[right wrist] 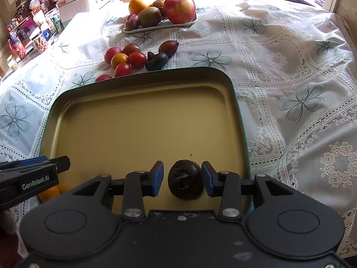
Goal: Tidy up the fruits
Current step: 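Lower the dark plum into the tray and open the right tool, then grasp a red plum from the loose cluster with the left tool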
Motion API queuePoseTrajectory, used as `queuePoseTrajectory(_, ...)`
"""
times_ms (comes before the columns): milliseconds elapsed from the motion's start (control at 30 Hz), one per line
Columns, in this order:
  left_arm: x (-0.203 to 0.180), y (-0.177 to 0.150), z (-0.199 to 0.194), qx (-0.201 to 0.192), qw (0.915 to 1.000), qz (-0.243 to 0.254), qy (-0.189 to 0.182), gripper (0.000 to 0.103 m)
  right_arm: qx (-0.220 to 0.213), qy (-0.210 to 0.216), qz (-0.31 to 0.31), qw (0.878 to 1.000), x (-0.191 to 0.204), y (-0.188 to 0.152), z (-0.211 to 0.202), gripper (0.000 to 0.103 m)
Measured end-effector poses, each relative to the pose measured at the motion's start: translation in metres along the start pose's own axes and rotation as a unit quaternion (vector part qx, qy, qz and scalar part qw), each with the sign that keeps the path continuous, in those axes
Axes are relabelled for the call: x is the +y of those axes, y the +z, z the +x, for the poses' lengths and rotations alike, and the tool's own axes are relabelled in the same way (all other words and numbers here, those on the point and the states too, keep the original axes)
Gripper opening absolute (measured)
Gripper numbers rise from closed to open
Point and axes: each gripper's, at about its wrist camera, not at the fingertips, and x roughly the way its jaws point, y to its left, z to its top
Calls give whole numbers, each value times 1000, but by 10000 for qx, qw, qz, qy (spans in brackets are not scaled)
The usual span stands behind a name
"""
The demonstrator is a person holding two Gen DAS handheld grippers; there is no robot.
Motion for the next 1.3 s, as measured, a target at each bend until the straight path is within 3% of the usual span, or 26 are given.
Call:
queuePoseTrajectory(333,8,8,0,38,9999,-138,-83,46,-17,17,-6,10000,0,0,-4,41)
queuePoseTrajectory(600,20,37,-1,-68,9996,-231,-141,46,-88,105,73,9999,-4,11,-9,41)
queuePoseTrajectory(1033,16,107,23,-206,9996,-56,-172,46,-325,80,326,9989,-15,62,-12,46)
queuePoseTrajectory(1300,1,126,56,125,9982,-10,-588,46,-368,39,383,9986,-15,89,-3,46)
